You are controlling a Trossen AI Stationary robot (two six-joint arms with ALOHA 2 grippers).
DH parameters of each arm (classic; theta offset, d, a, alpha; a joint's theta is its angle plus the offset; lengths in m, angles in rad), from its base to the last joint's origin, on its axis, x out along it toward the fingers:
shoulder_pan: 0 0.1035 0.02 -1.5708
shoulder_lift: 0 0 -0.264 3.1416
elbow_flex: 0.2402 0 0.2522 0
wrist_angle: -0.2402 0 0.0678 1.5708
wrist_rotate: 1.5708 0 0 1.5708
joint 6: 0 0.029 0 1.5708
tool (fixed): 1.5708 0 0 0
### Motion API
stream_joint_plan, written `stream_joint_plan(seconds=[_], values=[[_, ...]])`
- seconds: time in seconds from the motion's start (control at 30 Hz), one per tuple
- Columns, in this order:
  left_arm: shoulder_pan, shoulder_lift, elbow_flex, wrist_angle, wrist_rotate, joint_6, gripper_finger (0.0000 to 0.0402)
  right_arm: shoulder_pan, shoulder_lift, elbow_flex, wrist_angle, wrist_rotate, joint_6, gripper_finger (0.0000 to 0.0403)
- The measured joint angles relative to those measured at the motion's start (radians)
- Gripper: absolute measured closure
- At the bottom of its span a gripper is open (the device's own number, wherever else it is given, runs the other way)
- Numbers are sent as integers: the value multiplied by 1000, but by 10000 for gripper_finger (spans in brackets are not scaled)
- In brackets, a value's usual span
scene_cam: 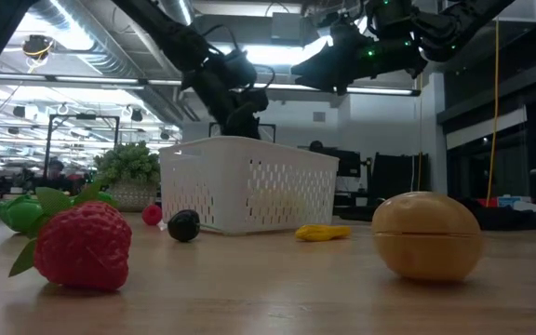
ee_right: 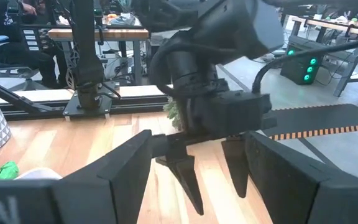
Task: Pick and placing Produce into tupperware
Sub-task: Put the peach into the white bin
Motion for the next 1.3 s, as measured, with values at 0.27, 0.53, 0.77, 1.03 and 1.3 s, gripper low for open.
stream_joint_plan(seconds=[0.27, 0.53, 0.77, 1.03, 1.3], values=[[27, 30, 62, -79, 46, 23, 127, 0, 0, 0, 5, 0, 0, 144], [13, 177, 223, -270, 46, 75, 127, 0, 0, 0, 8, 0, 3, 144], [-14, 244, 286, -336, -1, 121, 127, 0, 0, 0, 7, 0, 26, 144], [-38, 269, 287, -311, -74, 140, 127, 0, 0, 0, 7, 0, 26, 143], [-46, 275, 287, -300, -102, 153, 127, 0, 0, 0, 7, 0, 26, 143]])
